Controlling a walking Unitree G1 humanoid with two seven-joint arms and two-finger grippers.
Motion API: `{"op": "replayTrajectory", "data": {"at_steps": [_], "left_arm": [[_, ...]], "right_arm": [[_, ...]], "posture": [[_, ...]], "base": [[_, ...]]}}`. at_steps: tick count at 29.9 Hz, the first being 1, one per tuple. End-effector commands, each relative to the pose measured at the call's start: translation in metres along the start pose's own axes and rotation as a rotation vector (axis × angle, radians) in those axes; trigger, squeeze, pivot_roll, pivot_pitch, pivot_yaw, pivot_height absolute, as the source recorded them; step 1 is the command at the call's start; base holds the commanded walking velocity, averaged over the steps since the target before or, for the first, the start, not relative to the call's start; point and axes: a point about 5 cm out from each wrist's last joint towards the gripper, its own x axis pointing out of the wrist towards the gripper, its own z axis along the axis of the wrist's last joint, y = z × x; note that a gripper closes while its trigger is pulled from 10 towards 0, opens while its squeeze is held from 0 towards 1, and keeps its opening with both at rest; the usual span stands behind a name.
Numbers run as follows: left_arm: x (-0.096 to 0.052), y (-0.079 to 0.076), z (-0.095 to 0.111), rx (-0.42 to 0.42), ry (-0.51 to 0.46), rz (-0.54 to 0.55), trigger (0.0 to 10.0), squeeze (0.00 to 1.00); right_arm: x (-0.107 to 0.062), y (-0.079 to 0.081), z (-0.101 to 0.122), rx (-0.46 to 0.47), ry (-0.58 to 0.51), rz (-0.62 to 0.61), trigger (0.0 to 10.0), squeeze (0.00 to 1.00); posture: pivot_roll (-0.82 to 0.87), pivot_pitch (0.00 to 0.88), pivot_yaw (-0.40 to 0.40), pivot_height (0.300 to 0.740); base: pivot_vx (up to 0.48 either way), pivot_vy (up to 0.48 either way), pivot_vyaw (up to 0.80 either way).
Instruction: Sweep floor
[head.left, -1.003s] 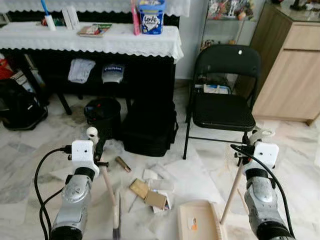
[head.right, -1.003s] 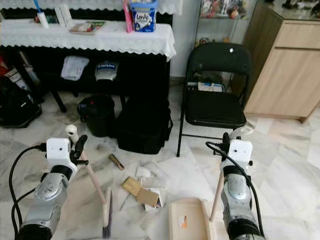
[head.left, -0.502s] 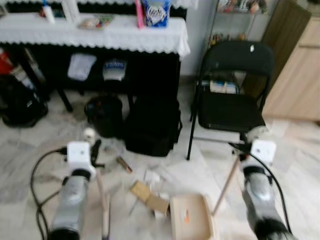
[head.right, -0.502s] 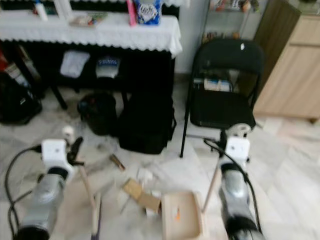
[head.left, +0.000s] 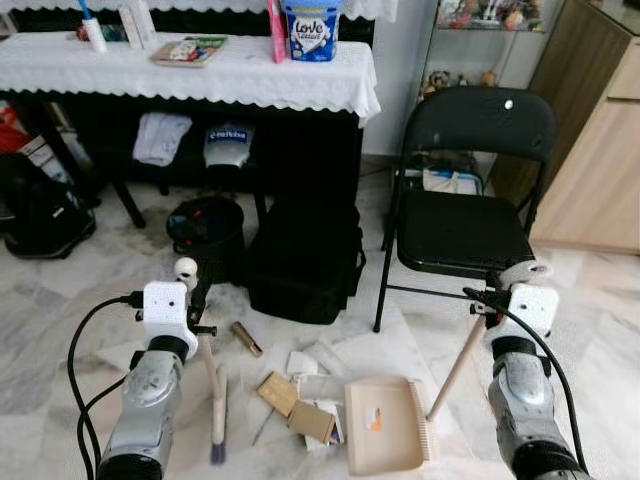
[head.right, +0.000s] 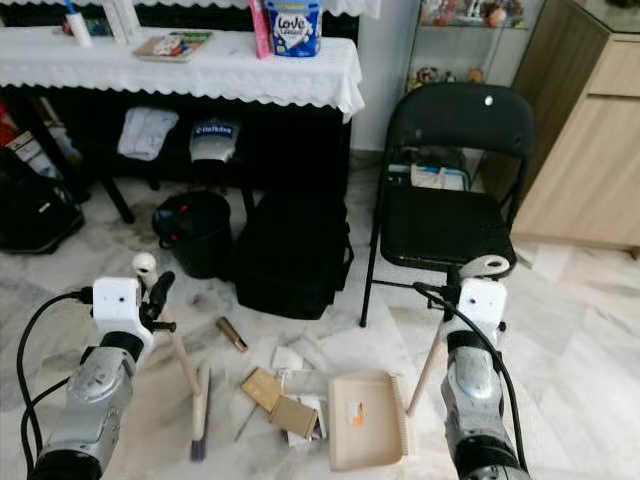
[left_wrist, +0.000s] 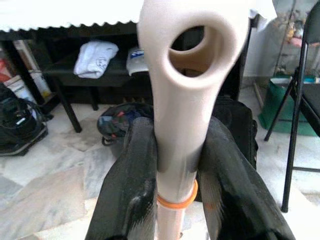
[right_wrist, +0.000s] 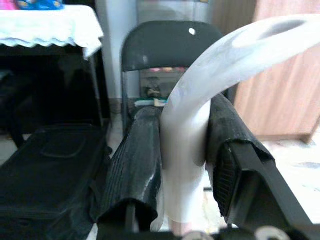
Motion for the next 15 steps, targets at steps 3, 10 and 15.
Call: {"op": "replayTrajectory", "data": {"at_steps": [3,10,15], "left_arm": [[0.0005,0.0027,0.0100,0.023,-0.035,-0.020,10.0,0.00],[-0.0036,0.0075,0.0109,0.046,-0.026,-0.044,10.0,0.00],[-0.0061,0.0121,0.0152,0.074,-0.014,-0.076,10.0,0.00]], "right_arm": [[0.0026,0.0028,0.0073,-0.001,-0.046,0.009,10.0,0.00],[-0.0014,0.0057,0.0029,-0.003,-0.039,0.015,10.0,0.00],[-0.0037,0.0090,0.0020,-0.027,-0.048,0.027,10.0,0.00]], "posture": [[-0.01,0.000,0.027,0.740],[-0.01,0.000,0.055,0.740],[0.01,0.000,0.092,0.740]], "base": [[0.000,0.000,0.00],[0.000,0.000,0.00],[0.000,0.000,0.00]]}}
